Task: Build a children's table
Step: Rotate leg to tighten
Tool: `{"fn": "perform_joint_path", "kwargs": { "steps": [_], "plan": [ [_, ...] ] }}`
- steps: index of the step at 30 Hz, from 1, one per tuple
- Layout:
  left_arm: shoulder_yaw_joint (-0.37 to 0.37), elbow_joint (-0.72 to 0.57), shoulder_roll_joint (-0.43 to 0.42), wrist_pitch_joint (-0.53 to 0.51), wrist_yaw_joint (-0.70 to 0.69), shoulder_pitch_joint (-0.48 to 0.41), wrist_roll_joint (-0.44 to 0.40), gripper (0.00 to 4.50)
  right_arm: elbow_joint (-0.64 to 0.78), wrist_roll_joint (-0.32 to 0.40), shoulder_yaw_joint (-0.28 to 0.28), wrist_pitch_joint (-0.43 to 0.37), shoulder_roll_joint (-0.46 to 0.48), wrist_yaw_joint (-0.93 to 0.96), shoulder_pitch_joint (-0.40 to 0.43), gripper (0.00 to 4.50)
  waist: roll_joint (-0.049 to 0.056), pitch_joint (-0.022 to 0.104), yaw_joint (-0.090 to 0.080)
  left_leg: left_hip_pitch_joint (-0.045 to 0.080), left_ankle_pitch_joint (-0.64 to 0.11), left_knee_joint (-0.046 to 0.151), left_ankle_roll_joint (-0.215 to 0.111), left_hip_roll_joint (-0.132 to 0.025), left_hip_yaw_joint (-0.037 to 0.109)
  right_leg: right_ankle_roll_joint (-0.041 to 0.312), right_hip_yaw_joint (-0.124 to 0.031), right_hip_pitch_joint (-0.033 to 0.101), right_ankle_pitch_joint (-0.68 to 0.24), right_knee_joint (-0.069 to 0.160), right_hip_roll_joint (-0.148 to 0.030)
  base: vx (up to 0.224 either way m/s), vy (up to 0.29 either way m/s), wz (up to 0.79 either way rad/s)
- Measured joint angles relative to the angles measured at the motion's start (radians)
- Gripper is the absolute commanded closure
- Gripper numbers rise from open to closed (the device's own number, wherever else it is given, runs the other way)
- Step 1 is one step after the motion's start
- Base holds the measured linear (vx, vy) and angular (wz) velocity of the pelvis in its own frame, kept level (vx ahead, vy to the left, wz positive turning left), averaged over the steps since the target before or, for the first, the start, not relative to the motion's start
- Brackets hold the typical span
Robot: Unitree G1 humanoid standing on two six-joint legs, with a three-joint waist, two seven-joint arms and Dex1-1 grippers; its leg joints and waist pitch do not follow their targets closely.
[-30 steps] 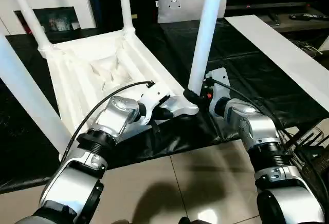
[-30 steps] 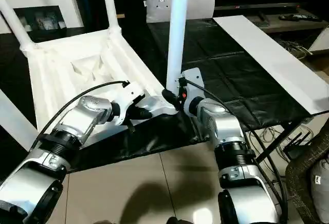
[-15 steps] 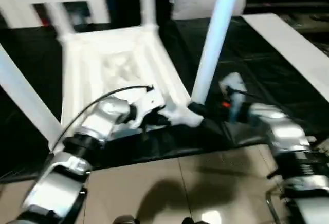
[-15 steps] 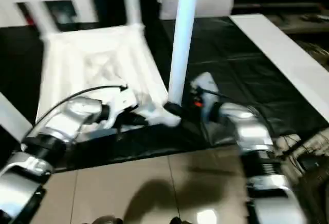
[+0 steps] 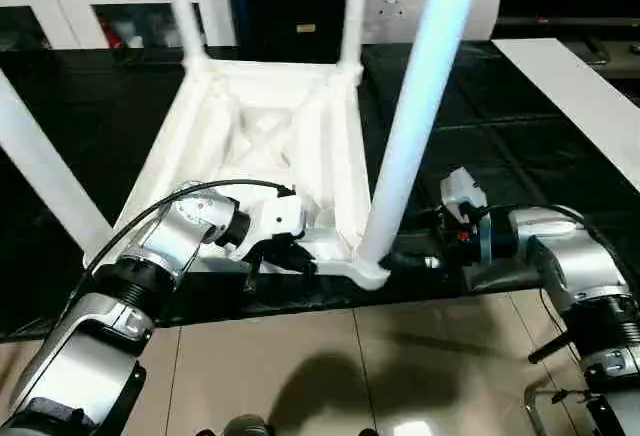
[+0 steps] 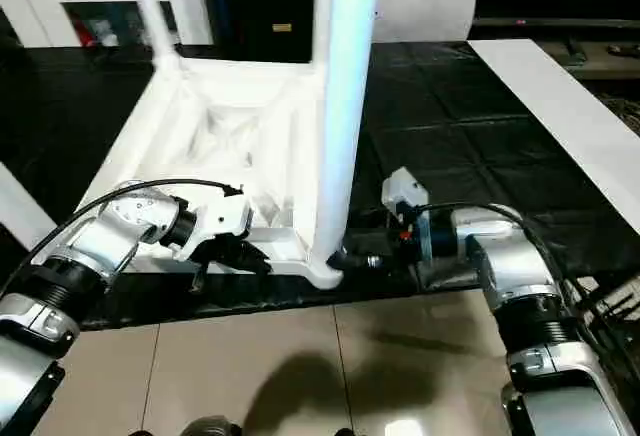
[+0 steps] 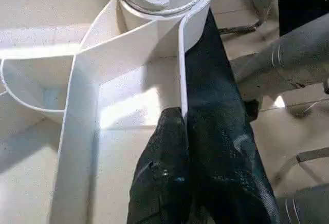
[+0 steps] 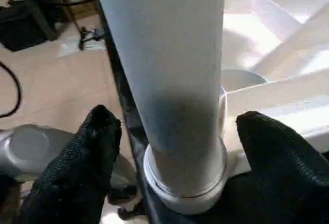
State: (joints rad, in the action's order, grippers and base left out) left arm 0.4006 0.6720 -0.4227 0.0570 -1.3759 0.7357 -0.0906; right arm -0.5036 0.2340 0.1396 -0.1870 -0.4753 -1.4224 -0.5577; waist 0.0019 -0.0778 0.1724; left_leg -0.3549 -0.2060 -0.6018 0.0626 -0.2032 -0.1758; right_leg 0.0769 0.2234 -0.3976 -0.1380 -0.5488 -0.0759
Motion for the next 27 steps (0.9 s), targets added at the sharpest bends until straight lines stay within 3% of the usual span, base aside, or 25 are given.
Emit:
{"fn": "perform_joint_path", "kwargs": {
  "steps": [6,14,19,21,25,27],
  "plan": [
    [0.0,0.0,-0.002,0.008,-0.011,0.0,-0.001,4.5,-0.058,-0.002,0.023,0.012,0.035,-0.012,-0.011,1.44,-0.002,0.001,0.0,0.0,0.0,0.0,0.0,0.0,0.0,0.0,0.0,0.0,0.0,0.0,0.0,0.0,0.0,0.0],
    [-0.005,0.01,-0.002,0.014,-0.036,0.0,0.007,4.5,-0.056,0.019,0.026,-0.095,0.031,-0.049,-0.032,2.19,-0.002,0.001,0.004,0.0,0.0,0.0,0.0,0.0,0.0,0.0,0.0,0.0,0.0,0.0,0.0,0.0,0.0,0.0],
    [-0.018,-0.004,0.016,-0.108,-0.016,0.0,0.01,4.5,0.029,0.021,0.021,-0.168,0.043,0.034,-0.005,2.36,-0.002,0.001,0.0,0.004,0.001,0.0,0.001,0.0,0.0,0.0,-0.001,0.003,0.0,0.0,0.0,0.0,0.0,0.0],
    [-0.048,-0.007,0.03,-0.2,0.044,0.001,0.008,4.5,0.043,-0.001,-0.01,-0.199,0.084,0.154,-0.002,2.4,-0.002,0.001,-0.012,0.007,0.002,0.0,0.004,0.0,0.0,0.0,0.0,0.006,0.0,0.0,0.0,0.0,0.0,0.0],
    [-0.091,-0.008,0.084,-0.336,0.208,0.011,-0.001,4.5,0.02,-0.032,-0.093,-0.299,0.19,0.461,-0.047,2.44,-0.001,0.0,-0.07,0.012,0.003,0.0,0.01,-0.004,0.001,-0.003,0.012,0.014,0.002,0.014,0.0,0.0,0.0,0.0],
    [-0.125,-0.005,0.155,-0.403,0.333,0.013,-0.002,4.5,0.003,-0.05,-0.136,-0.341,0.243,0.634,-0.075,2.44,0.0,-0.001,-0.094,0.013,0.002,0.0,0.01,-0.007,0.002,-0.005,0.016,0.019,0.003,0.022,0.001,0.0,0.0,0.0]
  ]
}}
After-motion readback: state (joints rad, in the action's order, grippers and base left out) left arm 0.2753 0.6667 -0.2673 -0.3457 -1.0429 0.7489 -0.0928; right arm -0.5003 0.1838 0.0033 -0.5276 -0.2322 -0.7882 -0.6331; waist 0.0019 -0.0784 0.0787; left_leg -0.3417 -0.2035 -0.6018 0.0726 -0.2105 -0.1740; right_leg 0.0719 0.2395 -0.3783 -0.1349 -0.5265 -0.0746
